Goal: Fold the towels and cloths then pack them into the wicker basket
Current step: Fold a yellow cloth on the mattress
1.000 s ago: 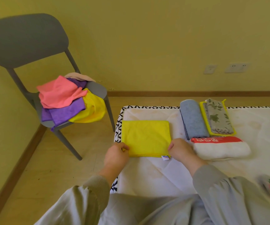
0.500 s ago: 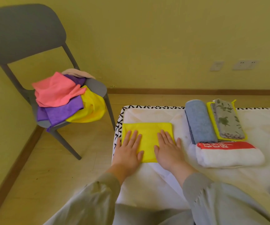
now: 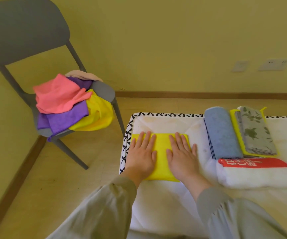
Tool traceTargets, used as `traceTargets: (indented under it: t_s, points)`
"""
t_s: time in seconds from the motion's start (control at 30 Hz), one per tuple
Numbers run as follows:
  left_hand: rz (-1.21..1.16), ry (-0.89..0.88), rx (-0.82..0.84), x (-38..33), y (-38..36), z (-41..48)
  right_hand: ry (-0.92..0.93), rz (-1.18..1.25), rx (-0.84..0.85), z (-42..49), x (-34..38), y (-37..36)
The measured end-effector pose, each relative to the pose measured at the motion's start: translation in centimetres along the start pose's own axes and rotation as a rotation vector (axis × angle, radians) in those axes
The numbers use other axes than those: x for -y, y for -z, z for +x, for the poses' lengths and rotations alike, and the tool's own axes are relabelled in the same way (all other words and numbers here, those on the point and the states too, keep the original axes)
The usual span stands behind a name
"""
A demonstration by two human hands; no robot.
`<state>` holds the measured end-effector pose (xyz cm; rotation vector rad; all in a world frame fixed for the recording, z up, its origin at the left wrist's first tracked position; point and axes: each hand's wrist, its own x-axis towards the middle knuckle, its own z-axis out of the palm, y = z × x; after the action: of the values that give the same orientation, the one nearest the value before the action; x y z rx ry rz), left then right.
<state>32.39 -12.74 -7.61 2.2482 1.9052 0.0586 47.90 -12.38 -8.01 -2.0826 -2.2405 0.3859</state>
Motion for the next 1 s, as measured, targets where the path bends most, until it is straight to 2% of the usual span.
traceTargets:
  t_s: [0.17,0.3,0.47,0.57,0.67,0.8,1.0]
  points:
    - [-0.015,0.081,-0.028,0.6,-0.2,-0.5,-0.142,0.004,0.007,-0.3,-1.0,0.5]
    - [0.001,0.101,-0.037,0.9,-0.5,-0.8,-0.239,0.104,-0.015,-0.3,-1.0,1.2]
    - [0.026,0.105,-0.044,0.6,-0.5,-0.7,-0.302,0.407,-0.128,1.0,-0.5,3.6]
    - [0.028,0.109,-0.041,0.6,-0.7,-0.8,-0.44,0.657,-0.083,1.7,-0.1,4.8]
    - [0.032,0.105,-0.042,0.7,-0.7,-0.8,-0.572,0.707,0.029,1.9,-0.1,5.4]
    - [0.027,0.1,-0.023,0.6,-0.7,-0.8,-0.521,0.682,0.054,2.1,-0.7,5.1]
    - [0.005,0.119,0.082,0.3,1.0,-1.0,-0.204,0.727,-0.092,1.1,0.4,6.4]
